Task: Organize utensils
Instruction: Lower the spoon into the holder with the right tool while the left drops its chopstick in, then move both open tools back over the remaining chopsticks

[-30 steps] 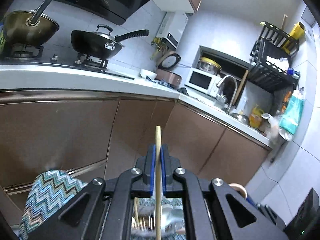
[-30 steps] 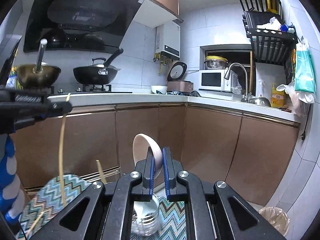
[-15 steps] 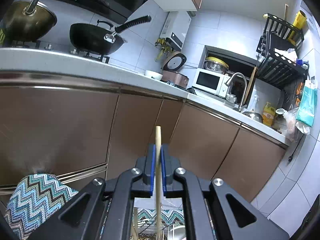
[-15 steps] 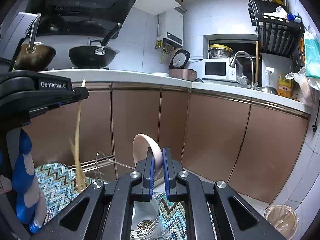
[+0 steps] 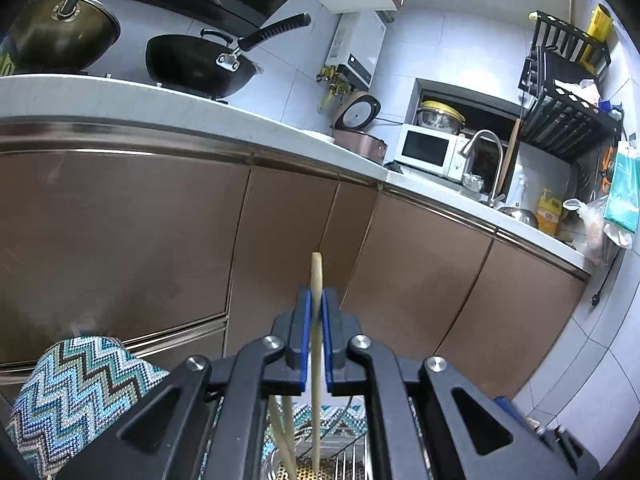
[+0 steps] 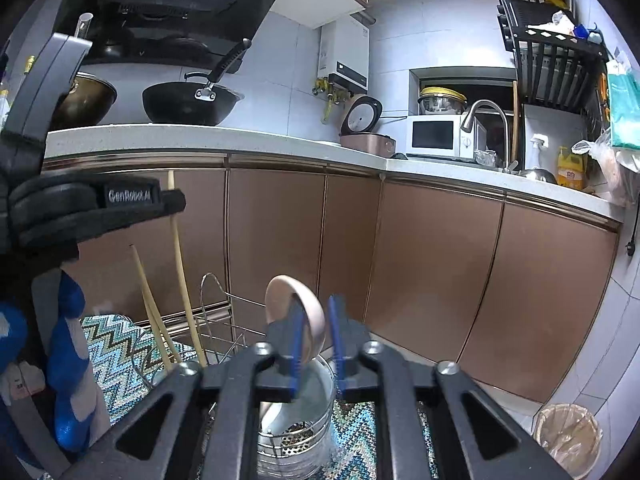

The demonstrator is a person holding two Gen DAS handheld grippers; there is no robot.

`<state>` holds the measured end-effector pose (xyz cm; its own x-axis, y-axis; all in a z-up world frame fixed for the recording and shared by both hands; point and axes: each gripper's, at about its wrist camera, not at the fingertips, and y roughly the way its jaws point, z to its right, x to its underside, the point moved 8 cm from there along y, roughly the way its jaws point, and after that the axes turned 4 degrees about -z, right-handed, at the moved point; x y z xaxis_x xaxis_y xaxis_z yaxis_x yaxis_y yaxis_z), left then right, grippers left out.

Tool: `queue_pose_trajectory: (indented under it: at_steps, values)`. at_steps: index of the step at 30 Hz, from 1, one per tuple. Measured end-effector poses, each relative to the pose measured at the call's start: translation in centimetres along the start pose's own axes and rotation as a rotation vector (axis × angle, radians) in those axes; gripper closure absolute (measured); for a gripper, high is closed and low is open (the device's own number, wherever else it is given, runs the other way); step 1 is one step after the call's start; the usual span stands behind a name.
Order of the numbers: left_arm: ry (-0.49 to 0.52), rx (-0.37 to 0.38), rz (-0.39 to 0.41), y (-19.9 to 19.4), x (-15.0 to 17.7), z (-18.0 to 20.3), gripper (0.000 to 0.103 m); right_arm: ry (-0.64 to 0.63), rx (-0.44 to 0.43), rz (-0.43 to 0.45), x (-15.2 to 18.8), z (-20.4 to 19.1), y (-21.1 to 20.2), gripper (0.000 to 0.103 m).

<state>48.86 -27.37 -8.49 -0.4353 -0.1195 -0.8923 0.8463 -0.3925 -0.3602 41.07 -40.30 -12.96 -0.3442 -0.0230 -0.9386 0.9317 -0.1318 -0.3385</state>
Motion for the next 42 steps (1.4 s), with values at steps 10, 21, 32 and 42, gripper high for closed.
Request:
queue_pose_trajectory:
  at_steps: [10,21,32,42]
  values:
    - [0.04,-0.032,-0.016,-3.8,-0.6,-0.3,0.078,0.037,0.032,0.007,-0.9,1.2,-3.1,0.063]
    - [0.162,-0.113,-0.037,-13.3,0.4,0.5,0.062,0.086,0.001,-0.024,-0.5,1.0,-10.0,0.058]
    - [0.218,-0.156,-0.059,-22.8,3.1,-0.6,0.055,0.115,-0.057,-0.059,0.8,-0.8,-17.7,0.053]
    - [0.222,-0.191,-0.076,-28.9,4.8,-2.6,0.055,0.117,-0.098,-0.065,1.2,-2.8,-22.9,0.053]
